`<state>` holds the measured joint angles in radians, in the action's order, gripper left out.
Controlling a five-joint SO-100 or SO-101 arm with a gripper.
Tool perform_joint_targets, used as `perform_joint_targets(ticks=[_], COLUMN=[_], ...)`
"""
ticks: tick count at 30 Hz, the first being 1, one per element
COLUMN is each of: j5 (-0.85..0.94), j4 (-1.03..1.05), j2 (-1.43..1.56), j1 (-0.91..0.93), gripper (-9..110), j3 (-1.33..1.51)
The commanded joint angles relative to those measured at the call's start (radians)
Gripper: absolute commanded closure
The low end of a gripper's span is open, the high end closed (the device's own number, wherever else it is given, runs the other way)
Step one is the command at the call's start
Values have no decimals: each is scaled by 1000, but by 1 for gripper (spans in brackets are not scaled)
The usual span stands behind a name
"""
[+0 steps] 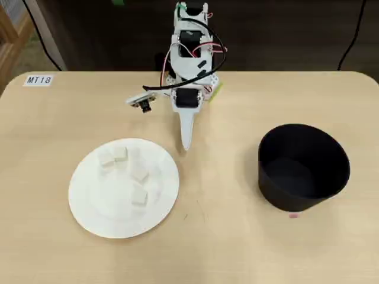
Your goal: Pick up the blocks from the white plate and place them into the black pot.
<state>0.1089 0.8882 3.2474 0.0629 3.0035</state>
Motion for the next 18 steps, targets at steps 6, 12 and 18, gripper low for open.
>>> perform_joint_targets(ticks=[6, 12, 18], j5=[110, 281, 465], j4=[196, 649, 762], j2=[-417, -1020, -1241], j1=[21, 135, 336], gripper=[104, 104, 104], j3=[-695, -1468, -1600])
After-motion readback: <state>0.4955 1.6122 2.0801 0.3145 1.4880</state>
